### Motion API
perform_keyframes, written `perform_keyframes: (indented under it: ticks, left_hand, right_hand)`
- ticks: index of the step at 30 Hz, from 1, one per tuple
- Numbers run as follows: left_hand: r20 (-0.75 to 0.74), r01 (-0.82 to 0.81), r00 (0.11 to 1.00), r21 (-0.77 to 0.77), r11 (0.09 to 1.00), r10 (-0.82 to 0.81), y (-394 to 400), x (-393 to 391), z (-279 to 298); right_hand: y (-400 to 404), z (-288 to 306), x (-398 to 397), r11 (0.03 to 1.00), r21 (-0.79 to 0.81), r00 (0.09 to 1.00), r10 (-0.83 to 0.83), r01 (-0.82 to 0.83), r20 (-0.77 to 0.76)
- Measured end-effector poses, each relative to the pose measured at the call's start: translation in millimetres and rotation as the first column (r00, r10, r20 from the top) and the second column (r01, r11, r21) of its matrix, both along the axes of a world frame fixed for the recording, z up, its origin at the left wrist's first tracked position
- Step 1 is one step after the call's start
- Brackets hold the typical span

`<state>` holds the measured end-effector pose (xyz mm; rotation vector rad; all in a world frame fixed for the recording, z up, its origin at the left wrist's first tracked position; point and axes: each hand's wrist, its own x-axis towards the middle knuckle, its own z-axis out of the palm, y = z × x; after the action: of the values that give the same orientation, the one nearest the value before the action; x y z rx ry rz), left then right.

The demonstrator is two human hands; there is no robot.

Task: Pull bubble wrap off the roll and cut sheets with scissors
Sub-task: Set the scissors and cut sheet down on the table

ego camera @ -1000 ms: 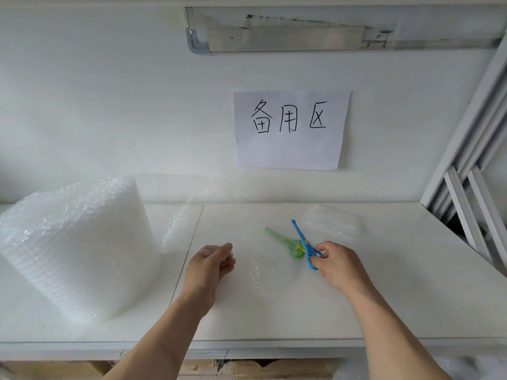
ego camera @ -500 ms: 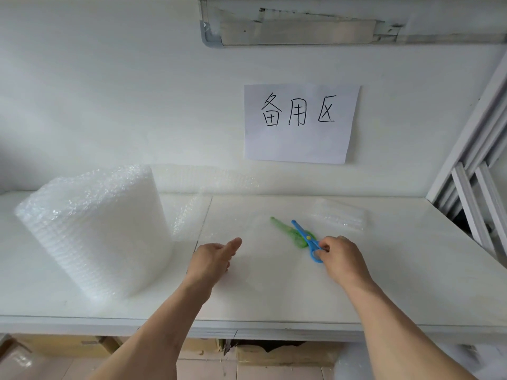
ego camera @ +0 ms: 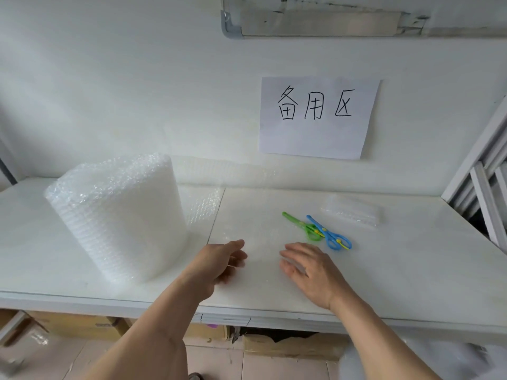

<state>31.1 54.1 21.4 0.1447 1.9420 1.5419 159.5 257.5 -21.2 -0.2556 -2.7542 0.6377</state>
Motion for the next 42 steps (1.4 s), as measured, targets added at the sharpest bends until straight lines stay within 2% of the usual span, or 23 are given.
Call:
perform_keyframes:
  ticks: [3, 5, 9, 12, 15, 17, 21, 23, 24, 25, 28, 30, 33, 38, 42]
  left_hand:
    - [-0.011, 0.104, 0.995, 0.215, 0.971, -0.104, -5, 2, -3]
    - [-0.130, 0.209, 0.975, 0.235, 0.949, -0.182, -9, 3, -9]
    - [-0.443, 0.367, 0.838, 0.024, 0.930, -0.319, -13, 3, -23]
    - [-0.663, 0.398, 0.636, -0.156, 0.904, -0.395, -7, 0, -30]
    - [-0.729, 0.422, 0.491, -0.280, 0.862, -0.477, -4, -6, -29]
    - [-0.757, 0.423, 0.424, -0.321, 0.847, -0.498, -2, -9, -27]
    - [-0.746, 0.410, 0.389, -0.385, 0.827, -0.540, 2, -15, -31]
    - [-0.788, 0.356, 0.348, -0.390, 0.849, -0.508, 4, -16, -36]
    - [-0.812, 0.337, 0.355, -0.350, 0.874, -0.462, 4, -15, -37]
    - [-0.811, 0.324, 0.400, -0.311, 0.893, -0.427, 4, -13, -35]
    - [-0.648, 0.334, 0.674, -0.163, 0.928, -0.356, 5, -9, -33]
    - [-0.534, 0.320, 0.780, -0.106, 0.941, -0.326, 7, -10, -34]
    - [-0.524, 0.282, 0.788, -0.160, 0.946, -0.324, 9, -10, -35]
    - [-0.543, 0.303, 0.772, -0.143, 0.942, -0.331, 2, -6, -35]
    - [-0.616, 0.296, 0.704, -0.200, 0.934, -0.354, 1, -2, -40]
  right_hand:
    - [-1, 0, 1, 0.997, -0.071, 0.999, -0.023, 0.021, -0.025]
    - [-1, 2, 2, 0.987, -0.153, 0.999, -0.041, 0.037, -0.021]
    - [-2, 6, 6, 0.951, -0.291, 0.995, -0.098, 0.100, 0.022]
    - [-1, 10, 7, 0.928, -0.354, 0.993, -0.111, 0.118, 0.038]
    - [-1, 10, 8, 0.895, -0.422, 0.990, -0.129, 0.143, 0.062]
    - [-1, 11, 8, 0.881, -0.449, 0.989, -0.130, 0.148, 0.070]
    - [-1, 14, 9, 0.858, -0.491, 0.989, -0.120, 0.148, 0.089]
    - [-1, 15, 10, 0.825, -0.548, 0.990, -0.115, 0.138, 0.076]
    - [-2, 15, 10, 0.804, -0.579, 0.991, -0.116, 0.131, 0.063]
    - [-2, 15, 11, 0.784, -0.608, 0.992, -0.120, 0.124, 0.048]
    - [-2, 20, 19, 0.745, -0.653, 0.987, -0.157, 0.139, 0.032]
    - [-1, 19, 22, 0.716, -0.686, 0.986, -0.169, 0.131, 0.012]
    - [0, 20, 25, 0.725, -0.677, 0.983, -0.182, 0.130, -0.005]
    - [-1, 23, 33, 0.781, -0.605, 0.987, -0.155, 0.153, 0.049]
    - [2, 15, 37, 0.760, -0.628, 0.986, -0.149, 0.166, 0.081]
